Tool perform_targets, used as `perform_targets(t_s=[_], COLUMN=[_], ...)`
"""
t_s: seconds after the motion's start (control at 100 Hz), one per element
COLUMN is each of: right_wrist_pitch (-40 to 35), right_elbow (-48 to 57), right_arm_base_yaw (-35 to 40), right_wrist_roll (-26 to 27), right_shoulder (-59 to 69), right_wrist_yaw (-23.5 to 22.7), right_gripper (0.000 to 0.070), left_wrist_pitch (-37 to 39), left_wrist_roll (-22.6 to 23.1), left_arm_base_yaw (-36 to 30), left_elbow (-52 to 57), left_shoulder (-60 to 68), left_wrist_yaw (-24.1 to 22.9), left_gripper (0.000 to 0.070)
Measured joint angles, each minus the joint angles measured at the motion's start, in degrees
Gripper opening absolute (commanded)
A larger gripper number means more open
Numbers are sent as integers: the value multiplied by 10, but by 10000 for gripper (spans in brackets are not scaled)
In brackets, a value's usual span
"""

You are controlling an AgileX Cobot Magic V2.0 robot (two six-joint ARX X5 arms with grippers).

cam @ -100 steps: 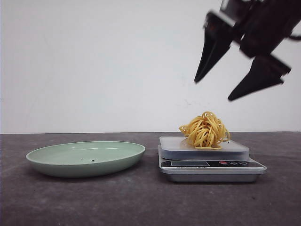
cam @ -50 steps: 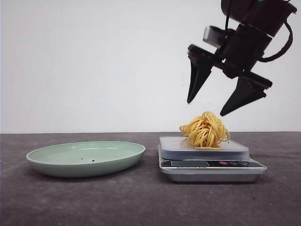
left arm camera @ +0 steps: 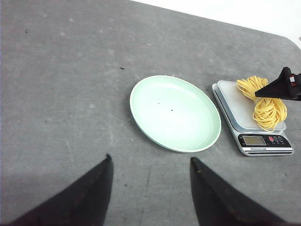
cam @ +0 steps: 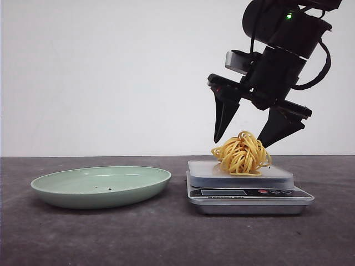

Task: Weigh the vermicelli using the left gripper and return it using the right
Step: 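Lower the right gripper onto the vermicelli on the scale, then grasp the vermicelli with the right gripper and lift it toward the plate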

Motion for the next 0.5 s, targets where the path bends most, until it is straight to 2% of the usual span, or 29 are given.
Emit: perform_targets(t_s=[0.07, 0.24, 0.35, 0.5], right_wrist_pitch=[-9, -10, -10, -8], right_elbow=[0, 0, 0, 0], right_arm_base_yaw=[0, 1, 2, 6], right_wrist_roll=[5, 13, 16, 18], right_shoulder=[5, 13, 13, 13], right_wrist_yaw=[2, 14, 18, 20], right_gripper=[455, 232, 0, 0], left_wrist_pitch=[0, 0, -1, -4], left_wrist_roll=[0, 0, 0, 0], left_arm_base_yaw=[0, 0, 0, 0], left_elbow=[0, 0, 0, 0], left_shoulder=[0, 0, 0, 0], left_wrist_yaw=[0, 0, 0, 0], left_gripper=[296, 296, 296, 296])
